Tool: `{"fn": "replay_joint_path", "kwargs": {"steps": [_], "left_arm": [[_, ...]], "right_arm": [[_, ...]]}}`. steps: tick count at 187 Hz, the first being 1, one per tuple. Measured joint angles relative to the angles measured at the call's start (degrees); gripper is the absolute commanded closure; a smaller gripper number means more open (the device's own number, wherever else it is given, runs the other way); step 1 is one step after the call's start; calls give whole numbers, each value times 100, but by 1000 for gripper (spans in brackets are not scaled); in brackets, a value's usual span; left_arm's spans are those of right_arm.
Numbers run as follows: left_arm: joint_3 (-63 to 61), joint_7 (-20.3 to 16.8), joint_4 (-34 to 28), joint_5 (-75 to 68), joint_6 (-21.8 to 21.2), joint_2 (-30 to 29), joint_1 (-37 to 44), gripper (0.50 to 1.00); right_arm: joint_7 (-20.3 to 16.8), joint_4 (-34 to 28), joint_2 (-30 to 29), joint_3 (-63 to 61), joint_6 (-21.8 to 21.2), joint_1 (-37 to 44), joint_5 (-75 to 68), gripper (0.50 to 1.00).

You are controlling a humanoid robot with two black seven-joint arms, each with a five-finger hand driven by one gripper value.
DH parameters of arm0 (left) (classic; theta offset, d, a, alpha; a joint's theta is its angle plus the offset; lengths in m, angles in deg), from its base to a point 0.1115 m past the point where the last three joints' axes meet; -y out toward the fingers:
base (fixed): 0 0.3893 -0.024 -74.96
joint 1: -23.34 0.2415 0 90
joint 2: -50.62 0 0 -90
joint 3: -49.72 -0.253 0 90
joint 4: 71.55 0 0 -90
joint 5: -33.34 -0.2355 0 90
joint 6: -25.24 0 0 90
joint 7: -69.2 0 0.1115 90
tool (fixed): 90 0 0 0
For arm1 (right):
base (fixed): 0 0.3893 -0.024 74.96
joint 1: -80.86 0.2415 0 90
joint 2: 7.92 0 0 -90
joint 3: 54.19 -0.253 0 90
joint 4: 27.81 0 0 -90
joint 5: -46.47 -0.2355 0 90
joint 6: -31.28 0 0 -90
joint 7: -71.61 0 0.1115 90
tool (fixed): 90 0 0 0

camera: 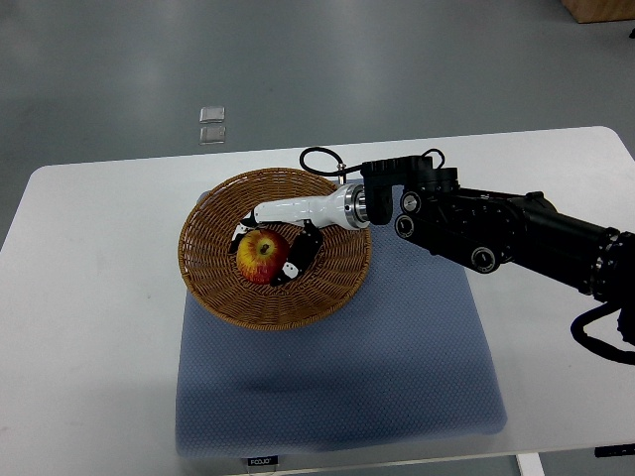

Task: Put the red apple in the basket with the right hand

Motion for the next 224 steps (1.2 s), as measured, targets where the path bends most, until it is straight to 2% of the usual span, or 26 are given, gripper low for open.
{"fn": "replay_joint_path", "kwargs": {"steps": [59, 110, 155, 209, 224], "left_arm": [[1, -2, -6, 0, 0, 0, 0, 500], [-3, -4, -8, 0, 0, 0, 0, 500], [-9, -3, -7, 0, 2, 0, 0, 500], [2, -2, -7, -2, 2, 0, 0, 500], [7, -3, -7, -2, 3, 0, -1, 500]], "right_arm": [[0, -20, 117, -243, 27, 65, -133, 587], [-170, 0, 595, -1057, 173, -8, -1330, 589], [-390, 55, 976, -1618, 1181, -591, -2924, 589], [-402, 476, 1225, -1647, 2524, -1033, -4986, 589], [-370, 573, 1302, -1647, 2707, -1145, -5487, 589]]}}
